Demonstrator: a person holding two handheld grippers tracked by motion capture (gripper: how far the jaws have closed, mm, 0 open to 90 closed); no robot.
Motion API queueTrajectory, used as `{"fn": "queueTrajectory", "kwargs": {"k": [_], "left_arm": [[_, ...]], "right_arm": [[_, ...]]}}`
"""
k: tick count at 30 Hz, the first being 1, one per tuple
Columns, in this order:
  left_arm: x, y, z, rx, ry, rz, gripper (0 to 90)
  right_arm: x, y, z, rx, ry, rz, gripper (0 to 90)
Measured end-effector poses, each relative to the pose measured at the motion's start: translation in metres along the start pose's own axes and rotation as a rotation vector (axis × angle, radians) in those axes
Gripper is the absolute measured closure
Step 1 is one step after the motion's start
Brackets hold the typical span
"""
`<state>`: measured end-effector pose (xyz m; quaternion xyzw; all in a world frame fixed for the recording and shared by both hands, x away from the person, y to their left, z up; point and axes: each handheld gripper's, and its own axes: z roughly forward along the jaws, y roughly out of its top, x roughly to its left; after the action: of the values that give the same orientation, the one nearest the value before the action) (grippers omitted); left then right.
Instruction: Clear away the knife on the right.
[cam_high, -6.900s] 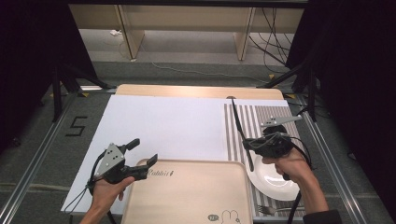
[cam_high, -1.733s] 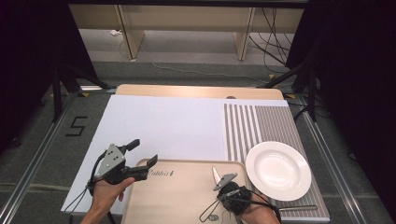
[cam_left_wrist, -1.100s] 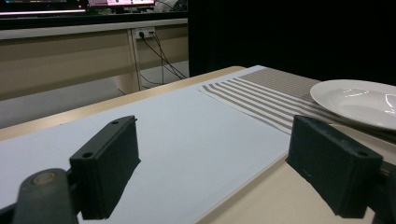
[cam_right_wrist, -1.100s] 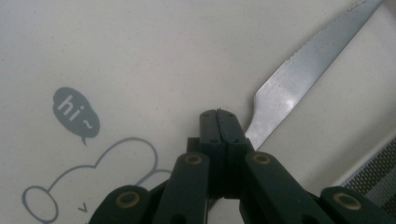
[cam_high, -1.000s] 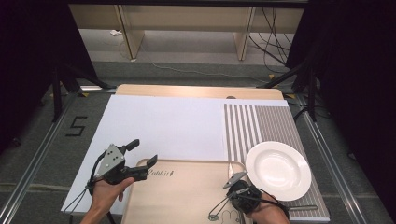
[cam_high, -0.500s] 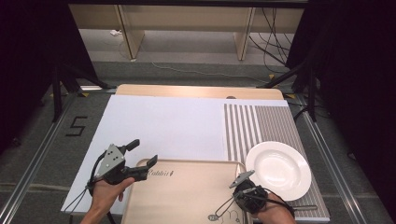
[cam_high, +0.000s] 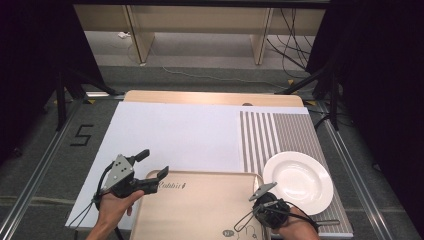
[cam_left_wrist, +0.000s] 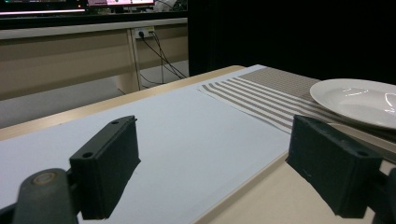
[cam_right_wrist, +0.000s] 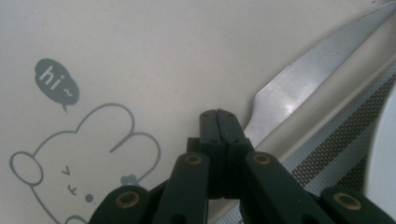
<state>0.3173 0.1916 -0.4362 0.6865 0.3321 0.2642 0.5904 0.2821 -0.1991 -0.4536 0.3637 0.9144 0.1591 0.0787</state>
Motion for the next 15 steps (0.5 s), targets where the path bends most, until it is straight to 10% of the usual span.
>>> {"fn": "queueTrajectory", "kwargs": {"k": [9,15], "left_arm": [[0.000,0.000,0.000,0.011,0.005,0.003,15.8],[0.000,0.000,0.000,0.002,0.001,0.002,15.8]], "right_arm": [[-0.015,-0.003,-0.023,-0.241,0.129,0.054,51.8],[-0.023,-0.008,-0.034,-0.326,0.110,0.126,42.0]]}}
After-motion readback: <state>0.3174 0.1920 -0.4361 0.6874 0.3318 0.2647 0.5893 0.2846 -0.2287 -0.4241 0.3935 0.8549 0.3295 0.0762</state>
